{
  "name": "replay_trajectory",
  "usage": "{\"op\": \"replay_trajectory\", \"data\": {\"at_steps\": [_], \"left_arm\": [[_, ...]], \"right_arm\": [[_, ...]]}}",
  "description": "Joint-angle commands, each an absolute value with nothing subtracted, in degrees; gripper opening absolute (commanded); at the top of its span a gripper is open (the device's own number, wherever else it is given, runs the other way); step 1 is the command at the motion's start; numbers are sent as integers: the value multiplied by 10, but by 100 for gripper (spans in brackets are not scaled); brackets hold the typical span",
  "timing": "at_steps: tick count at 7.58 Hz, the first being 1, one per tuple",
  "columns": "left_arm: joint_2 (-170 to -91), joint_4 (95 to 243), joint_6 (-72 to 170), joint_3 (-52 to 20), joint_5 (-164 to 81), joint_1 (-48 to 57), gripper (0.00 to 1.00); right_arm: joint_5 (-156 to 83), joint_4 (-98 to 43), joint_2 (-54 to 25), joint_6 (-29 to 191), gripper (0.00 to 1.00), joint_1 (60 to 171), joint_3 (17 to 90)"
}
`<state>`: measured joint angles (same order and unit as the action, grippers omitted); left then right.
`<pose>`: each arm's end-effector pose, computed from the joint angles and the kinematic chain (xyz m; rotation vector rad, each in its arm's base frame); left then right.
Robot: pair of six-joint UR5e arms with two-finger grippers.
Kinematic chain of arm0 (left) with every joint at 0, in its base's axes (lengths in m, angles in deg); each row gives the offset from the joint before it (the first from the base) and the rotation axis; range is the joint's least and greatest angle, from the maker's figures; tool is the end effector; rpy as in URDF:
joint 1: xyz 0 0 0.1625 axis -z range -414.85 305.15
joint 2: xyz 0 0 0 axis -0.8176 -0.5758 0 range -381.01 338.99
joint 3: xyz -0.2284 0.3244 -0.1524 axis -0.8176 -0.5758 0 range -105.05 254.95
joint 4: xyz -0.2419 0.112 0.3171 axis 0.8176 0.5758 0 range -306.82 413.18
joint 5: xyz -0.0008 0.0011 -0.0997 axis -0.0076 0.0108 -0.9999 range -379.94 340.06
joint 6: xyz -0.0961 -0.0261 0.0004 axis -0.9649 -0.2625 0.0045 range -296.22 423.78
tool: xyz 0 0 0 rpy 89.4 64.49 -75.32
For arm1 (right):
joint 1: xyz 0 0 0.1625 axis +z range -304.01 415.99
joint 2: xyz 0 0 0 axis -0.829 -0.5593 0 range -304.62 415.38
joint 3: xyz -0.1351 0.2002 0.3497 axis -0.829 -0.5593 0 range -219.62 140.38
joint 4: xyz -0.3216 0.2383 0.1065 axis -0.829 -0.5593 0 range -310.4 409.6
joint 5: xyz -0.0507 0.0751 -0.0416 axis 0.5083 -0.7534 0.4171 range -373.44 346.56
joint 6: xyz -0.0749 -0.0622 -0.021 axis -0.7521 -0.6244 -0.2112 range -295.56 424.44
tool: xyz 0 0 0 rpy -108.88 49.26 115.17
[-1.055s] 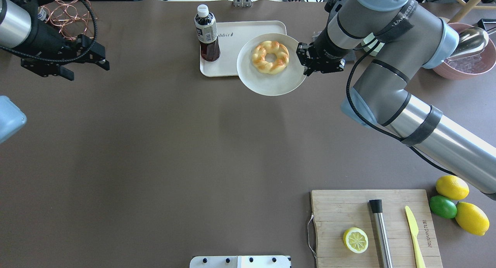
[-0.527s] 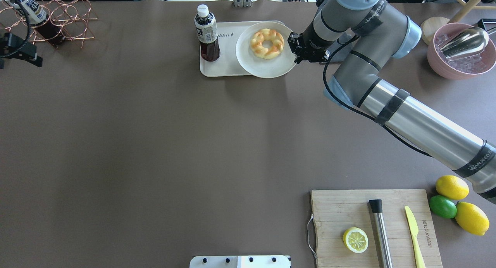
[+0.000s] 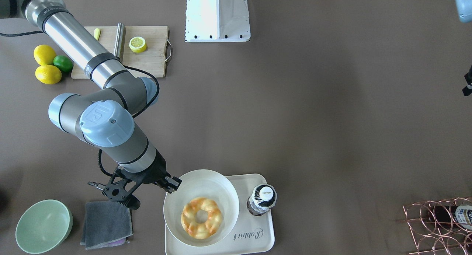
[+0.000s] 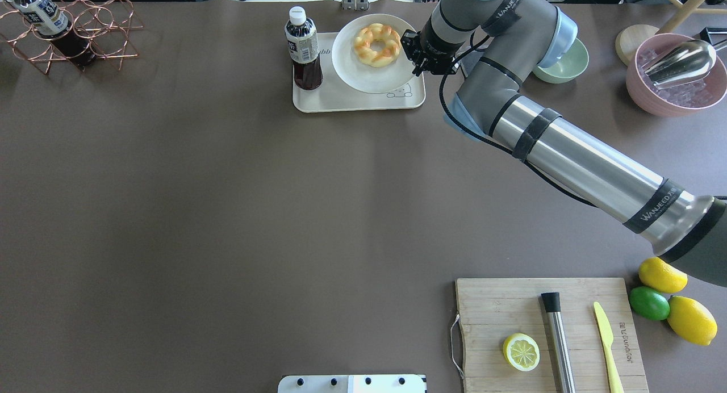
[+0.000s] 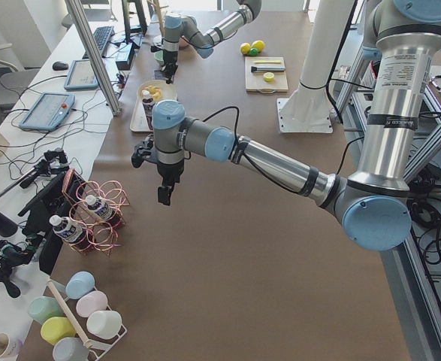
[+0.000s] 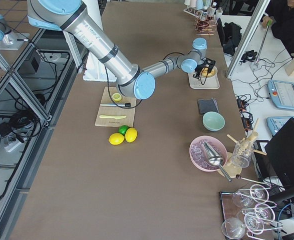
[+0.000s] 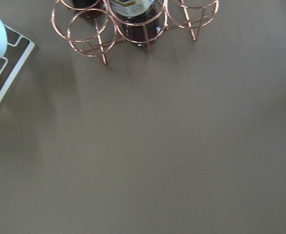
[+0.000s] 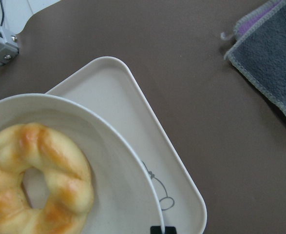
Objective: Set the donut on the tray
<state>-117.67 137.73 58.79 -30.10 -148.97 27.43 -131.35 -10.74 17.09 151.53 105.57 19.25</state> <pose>0.0015 -0.5358 0.4858 0.1961 0.7030 0.1423 -0.4736 -0.6897 0.2675 -0.0287 -0.9828 0.5355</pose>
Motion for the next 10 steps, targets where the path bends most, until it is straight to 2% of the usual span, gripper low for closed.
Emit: {"op": "replay_trajectory", "data": {"at_steps": [1, 4, 5, 6, 8, 9, 10], "left_arm": [[-1164, 1375, 679, -271, -1490, 308, 98], [-1149, 1369, 716, -268, -1490, 328, 98], [-1148, 1369, 717, -266, -1490, 330, 98], [-1141, 1370, 724, -263, -1490, 333, 98], [-1129, 1369, 770, -252, -1490, 346, 98], [-1129, 1369, 771, -247, -1490, 346, 98], [-1129, 1369, 771, -246, -1490, 346, 98]], "right_arm": [[-1293, -31, 190, 1518, 0, 1048, 102], [-1292, -30, 207, 1518, 0, 1043, 94], [-1291, -29, 207, 1517, 54, 1042, 94], [-1273, -29, 207, 1515, 100, 1035, 96], [-1277, -35, 199, 1478, 100, 1048, 113], [-1315, -68, 172, 1444, 100, 1071, 152], [-1348, -127, 131, 1401, 100, 1088, 226]]}}
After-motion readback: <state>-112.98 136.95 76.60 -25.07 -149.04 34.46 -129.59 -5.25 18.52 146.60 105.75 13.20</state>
